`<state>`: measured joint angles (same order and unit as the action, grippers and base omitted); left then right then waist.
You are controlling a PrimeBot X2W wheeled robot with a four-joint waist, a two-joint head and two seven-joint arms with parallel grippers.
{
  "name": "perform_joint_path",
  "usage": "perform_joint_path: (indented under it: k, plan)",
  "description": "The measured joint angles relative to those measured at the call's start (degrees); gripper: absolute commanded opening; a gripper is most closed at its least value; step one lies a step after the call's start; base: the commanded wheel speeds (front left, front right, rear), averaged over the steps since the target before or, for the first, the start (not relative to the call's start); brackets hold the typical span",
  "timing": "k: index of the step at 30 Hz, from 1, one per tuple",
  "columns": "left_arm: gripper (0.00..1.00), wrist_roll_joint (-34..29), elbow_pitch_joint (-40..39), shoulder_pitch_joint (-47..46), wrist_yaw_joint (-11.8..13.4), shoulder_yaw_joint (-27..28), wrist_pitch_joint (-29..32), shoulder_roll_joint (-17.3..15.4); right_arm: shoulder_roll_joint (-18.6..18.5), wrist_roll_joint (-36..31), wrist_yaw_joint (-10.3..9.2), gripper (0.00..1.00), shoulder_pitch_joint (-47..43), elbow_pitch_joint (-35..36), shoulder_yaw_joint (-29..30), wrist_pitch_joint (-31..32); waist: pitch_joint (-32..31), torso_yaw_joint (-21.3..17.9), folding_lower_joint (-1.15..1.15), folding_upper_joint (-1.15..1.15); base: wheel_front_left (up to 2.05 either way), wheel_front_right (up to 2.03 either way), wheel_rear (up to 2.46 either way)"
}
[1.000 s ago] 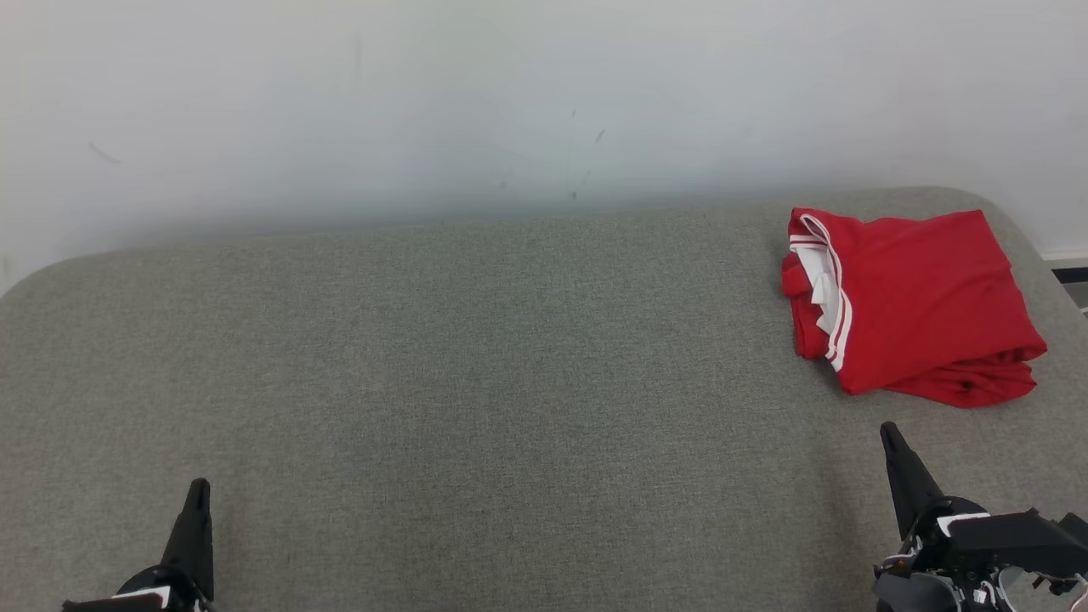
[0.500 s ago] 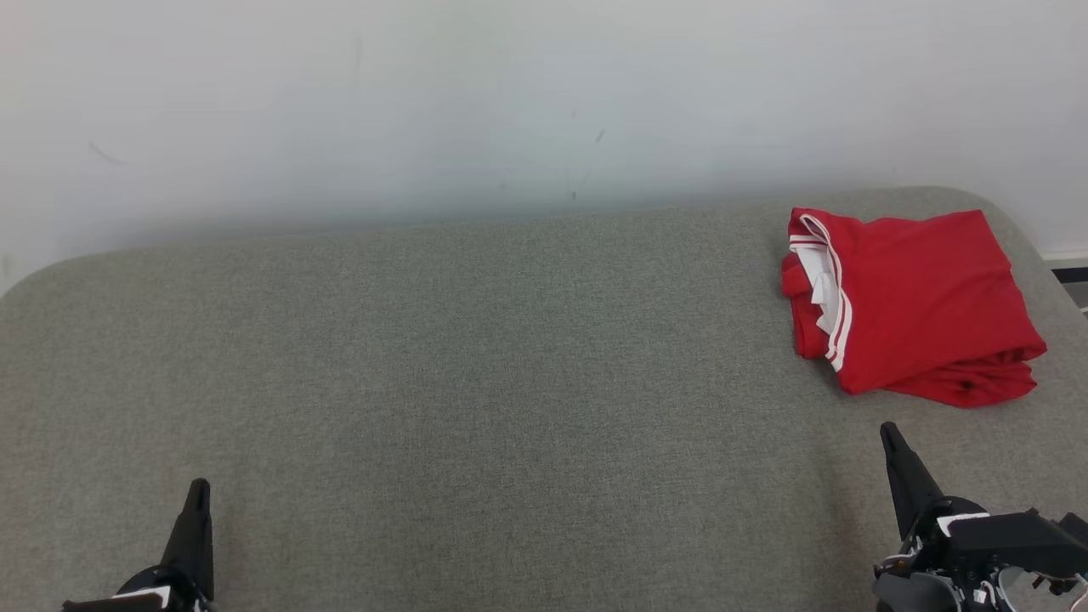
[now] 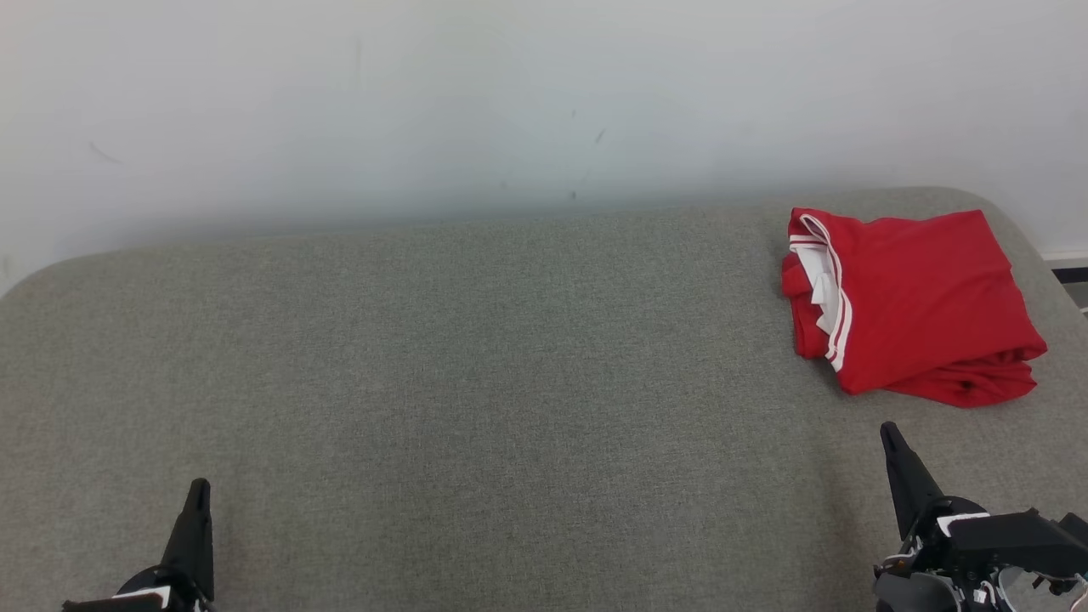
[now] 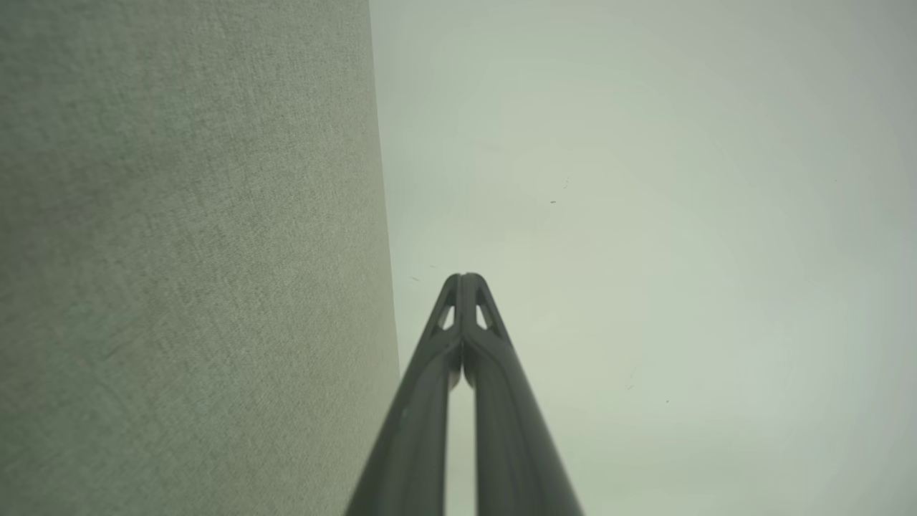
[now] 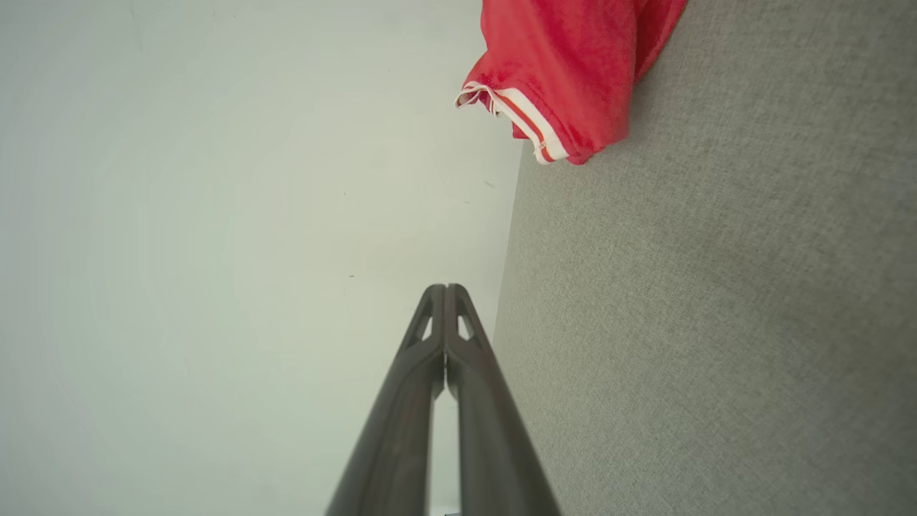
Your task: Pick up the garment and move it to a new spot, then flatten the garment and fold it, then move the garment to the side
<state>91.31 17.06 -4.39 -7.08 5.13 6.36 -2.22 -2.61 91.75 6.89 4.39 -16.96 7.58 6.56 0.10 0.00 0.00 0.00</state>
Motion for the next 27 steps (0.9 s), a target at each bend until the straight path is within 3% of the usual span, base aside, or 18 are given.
perform_joint_path:
  k: [27]
  plan:
    - [0.00, 0.00, 0.03, -0.01, 0.00, 0.00, 0.00, 0.01, 0.00, 0.00, 0.00, 0.00, 0.01, -0.01, -0.01, 0.00, 0.00, 0.00, -0.01, 0.00, 0.00, 0.00, 0.00]
